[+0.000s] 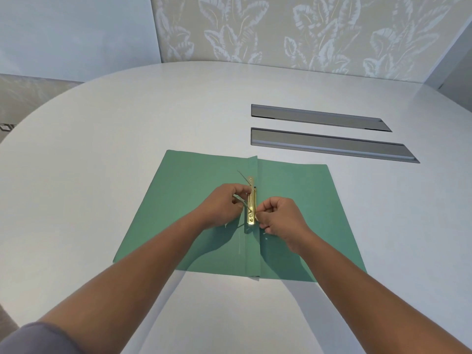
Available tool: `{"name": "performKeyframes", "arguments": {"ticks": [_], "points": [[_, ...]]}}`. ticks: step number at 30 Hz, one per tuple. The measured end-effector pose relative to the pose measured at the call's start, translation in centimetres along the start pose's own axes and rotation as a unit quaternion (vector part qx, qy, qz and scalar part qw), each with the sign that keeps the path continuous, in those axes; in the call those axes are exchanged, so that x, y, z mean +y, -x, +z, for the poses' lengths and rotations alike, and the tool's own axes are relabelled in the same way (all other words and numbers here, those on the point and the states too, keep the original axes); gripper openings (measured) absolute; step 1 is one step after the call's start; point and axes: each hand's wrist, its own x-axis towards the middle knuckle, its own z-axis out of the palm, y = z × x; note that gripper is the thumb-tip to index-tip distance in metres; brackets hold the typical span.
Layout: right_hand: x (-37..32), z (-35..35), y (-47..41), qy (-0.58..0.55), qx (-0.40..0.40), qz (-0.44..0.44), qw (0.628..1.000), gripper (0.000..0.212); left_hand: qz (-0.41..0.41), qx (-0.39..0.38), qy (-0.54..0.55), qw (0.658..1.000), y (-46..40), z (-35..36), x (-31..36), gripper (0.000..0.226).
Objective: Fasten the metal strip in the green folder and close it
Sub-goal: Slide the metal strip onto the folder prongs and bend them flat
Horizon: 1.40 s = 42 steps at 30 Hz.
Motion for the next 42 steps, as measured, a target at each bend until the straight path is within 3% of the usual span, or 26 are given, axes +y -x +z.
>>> {"name": "performKeyframes", "arguments": {"ticks": [4, 9, 21, 24, 27, 30, 34, 42], "points": [[0.3, 0.0, -0.5, -0.012, 0.006, 0.009, 1.0, 0.005, 0.025, -0.028, -0.123, 0.992, -0.6, -0.1, 0.1, 0.042], [0.6, -0.2, -1.1, -0.047, -0.002, 0.03, 0.998, 0.006, 0.054, -0.034, -0.171, 0.983, -0.9, 0.3, -0.3, 0.044], [1.3, 0.0, -1.4, -0.001, -0.016, -0.027, 1.0, 0.039, 0.063, -0.062, -0.305, 0.948, -1.4, 0.7, -1.3, 0.046], [1.4, 0.2, -1.5, 0.009, -0.01, -0.032, 0.999, 0.032, 0.075, -0.082, -0.34, 0.934, -1.7, 0.5, -0.9, 0.047], [1.4, 0.4, -1.7, -0.009, 0.006, -0.015, 1.0, 0.011, 0.085, -0.101, -0.374, 0.918, -1.9, 0.2, -0.6, 0.048], [1.2, 0.3, -1.7, -0.036, 0.0, 0.004, 0.999, 0.01, 0.086, -0.094, -0.369, 0.921, -2.1, 0.4, -0.5, 0.04], [0.7, -0.6, -1.2, -0.087, -0.074, 0.006, 0.993, 0.009, 0.068, -0.068, -0.329, 0.94, -2.1, 0.8, -0.6, 0.032], [1.5, -0.4, -0.7, 0.079, -0.054, -0.134, 0.986, 0.003, 0.065, -0.031, -0.301, 0.951, -2.0, 1.0, -1.3, 0.037]]}}
